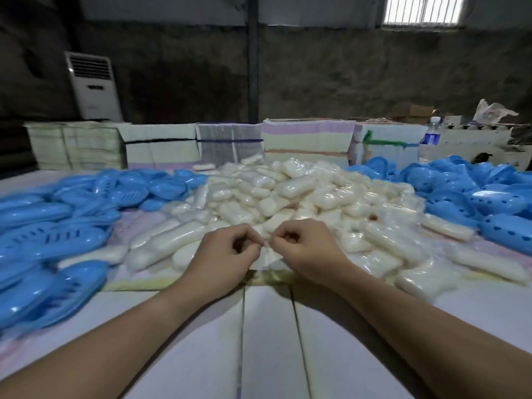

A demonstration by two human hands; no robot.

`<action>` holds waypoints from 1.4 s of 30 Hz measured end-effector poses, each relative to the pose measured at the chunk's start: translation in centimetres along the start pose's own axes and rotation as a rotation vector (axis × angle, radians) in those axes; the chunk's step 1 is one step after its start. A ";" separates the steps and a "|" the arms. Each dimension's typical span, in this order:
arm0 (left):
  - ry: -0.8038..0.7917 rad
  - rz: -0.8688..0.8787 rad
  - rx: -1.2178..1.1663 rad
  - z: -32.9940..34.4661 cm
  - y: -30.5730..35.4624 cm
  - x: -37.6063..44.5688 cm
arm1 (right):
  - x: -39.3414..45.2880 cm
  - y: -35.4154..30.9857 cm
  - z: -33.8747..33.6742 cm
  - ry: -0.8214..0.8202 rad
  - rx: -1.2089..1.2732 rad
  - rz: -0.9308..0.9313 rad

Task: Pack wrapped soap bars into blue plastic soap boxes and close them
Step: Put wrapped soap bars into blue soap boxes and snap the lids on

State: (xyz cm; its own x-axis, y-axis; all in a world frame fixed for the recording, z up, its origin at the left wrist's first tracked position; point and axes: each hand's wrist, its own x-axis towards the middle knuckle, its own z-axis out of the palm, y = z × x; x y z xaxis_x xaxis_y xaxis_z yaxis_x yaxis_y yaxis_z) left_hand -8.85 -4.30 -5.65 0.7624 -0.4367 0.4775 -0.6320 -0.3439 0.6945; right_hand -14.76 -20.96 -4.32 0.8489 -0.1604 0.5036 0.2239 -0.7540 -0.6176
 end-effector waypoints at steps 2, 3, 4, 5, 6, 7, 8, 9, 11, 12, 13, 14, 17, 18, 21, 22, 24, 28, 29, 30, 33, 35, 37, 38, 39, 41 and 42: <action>0.005 0.010 0.017 -0.3 0.1 -0.1 | -0.2 -0.2 0.0 -0.008 0.030 -0.048; 0.007 0.016 0.031 -0.5 0.3 -0.1 | -0.3 -0.4 0.2 -0.021 0.028 -0.082; 0.013 0.023 0.047 -0.7 0.5 0.0 | -0.4 -0.7 0.4 -0.037 0.019 -0.117; 0.025 0.030 0.066 -1.0 0.6 0.1 | -0.6 -1.0 0.6 -0.053 0.014 -0.147; 0.042 0.034 0.086 -1.4 0.8 0.2 | -0.7 -1.2 0.7 -0.069 0.011 -0.171; 0.062 0.033 0.102 -1.9 0.8 0.4 | -0.8 -1.5 0.9 -0.082 0.004 -0.196; 0.078 0.027 0.125 -2.5 0.7 0.7 | -0.9 -1.7 1.1 -0.089 -0.010 -0.229; 0.086 0.010 0.161 -3.3 0.5 1.0 | -1.0 -2.0 1.4 -0.093 -0.034 -0.265; 0.086 -0.070 0.264 -5.1 -0.4 2.0 | -1.3 -2.4 1.9 -0.112 -0.078 -0.330; 0.093 -0.122 0.338 -6.2 -1.1 2.5 | -1.4 -2.7 2.2 -0.133 -0.087 -0.360; 0.111 -0.170 0.436 -7.3 -1.8 3.2 | -1.5 -2.8 2.4 -0.158 -0.091 -0.388; 0.129 -0.216 0.547 -8.7 -2.6 3.8 | -1.5 -2.9 2.5 -0.179 -0.094 -0.408; 0.057 -0.376 0.891 -12.9 -5.2 5.5 | -1.3 -2.7 2.4 -0.194 -0.092 -0.410; 0.012 -0.442 0.983 -14.3 -5.9 5.8 | -1.3 -2.6 2.2 -0.192 -0.089 -0.405; -0.157 -0.668 1.132 -17.1 -7.6 5.8 | -1.3 -2.5 2.2 -0.190 -0.090 -0.402; -0.227 -0.726 1.139 -17.5 -8.0 5.6 | -1.3 -2.5 2.2 -0.194 -0.096 -0.407; -0.313 -0.779 1.093 -17.7 -8.5 5.4 | -1.3 -2.6 2.3 -0.209 -0.109 -0.414; -0.269 -0.703 1.088 -17.5 -8.8 5.1 | -1.2 -2.6 2.4 -0.226 -0.112 -0.410; -0.243 -0.676 1.102 -17.3 -8.8 4.9 | -1.1 -2.6 2.4 -0.228 -0.115 -0.407; -0.216 -0.652 1.113 -17.1 -8.8 4.8 | -1.1 -2.5 2.4 -0.227 -0.116 -0.405; -0.127 -0.521 1.132 -16.8 -8.7 4.4 | -1.2 -2.4 2.5 -0.222 -0.096 -0.396; -0.047 -0.391 1.120 -16.5 -8.2 4.3 | -1.1 -2.3 2.6 -0.221 -0.088 -0.387; 0.051 -0.270 1.100 -16.0 -7.2 4.3 | -1.1 -2.2 2.6 -0.227 -0.078 -0.374; 0.101 -0.209 1.080 -15.6 -6.4 4.3 | -1.0 -2.2 2.6 -0.226 -0.070 -0.367; 0.144 -0.144 1.052 -15.1 -5.6 4.4 | -1.0 -2.2 2.6 -0.217 -0.059 -0.359; 0.206 -0.009 0.974 -14.0 -3.8 4.5 | -1.0 -2.2 2.5 -0.192 -0.033 -0.339; 0.226 0.053 0.929 -13.3 -3.0 4.7 | -1.0 -2.2 2.4 -0.184 -0.025 -0.328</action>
State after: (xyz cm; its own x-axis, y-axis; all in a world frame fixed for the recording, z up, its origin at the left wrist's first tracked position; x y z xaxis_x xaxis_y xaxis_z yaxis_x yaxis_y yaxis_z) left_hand -1.55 5.75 1.72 0.6768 -0.3333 0.6564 -0.4505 -0.8927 0.0111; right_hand -14.96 -17.64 -4.92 0.8063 0.2075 0.5539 0.4885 -0.7617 -0.4257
